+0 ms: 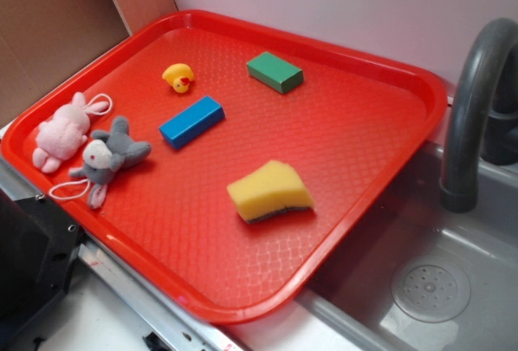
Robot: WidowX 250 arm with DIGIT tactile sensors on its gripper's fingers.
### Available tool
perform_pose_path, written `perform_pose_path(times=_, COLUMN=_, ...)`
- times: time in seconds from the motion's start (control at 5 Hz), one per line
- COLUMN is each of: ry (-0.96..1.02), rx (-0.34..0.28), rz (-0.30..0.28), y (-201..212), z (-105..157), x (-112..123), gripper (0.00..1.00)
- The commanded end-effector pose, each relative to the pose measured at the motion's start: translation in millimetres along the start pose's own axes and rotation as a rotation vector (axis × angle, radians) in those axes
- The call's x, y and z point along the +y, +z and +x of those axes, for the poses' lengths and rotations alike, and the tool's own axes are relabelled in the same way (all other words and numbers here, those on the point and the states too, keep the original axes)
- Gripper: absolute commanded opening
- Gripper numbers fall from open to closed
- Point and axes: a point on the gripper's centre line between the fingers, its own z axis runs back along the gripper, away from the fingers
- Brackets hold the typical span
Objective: Grab the green block.
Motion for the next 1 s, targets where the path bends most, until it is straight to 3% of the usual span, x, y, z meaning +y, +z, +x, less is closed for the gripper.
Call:
perform_pose_path(times=0.0, ry=0.0, rx=0.0, rz=0.0, y=0, z=0, x=0, gripper=1.0)
perform_pose_path(times=0.4, ry=0.17, rx=-0.093, rz=-0.005, y=-13, z=43, x=-35, gripper=1.0)
perform_pose_path(times=0.8, ry=0.658, rx=-0.289, rz=0.047, y=-41, z=94, x=-42, gripper=1.0)
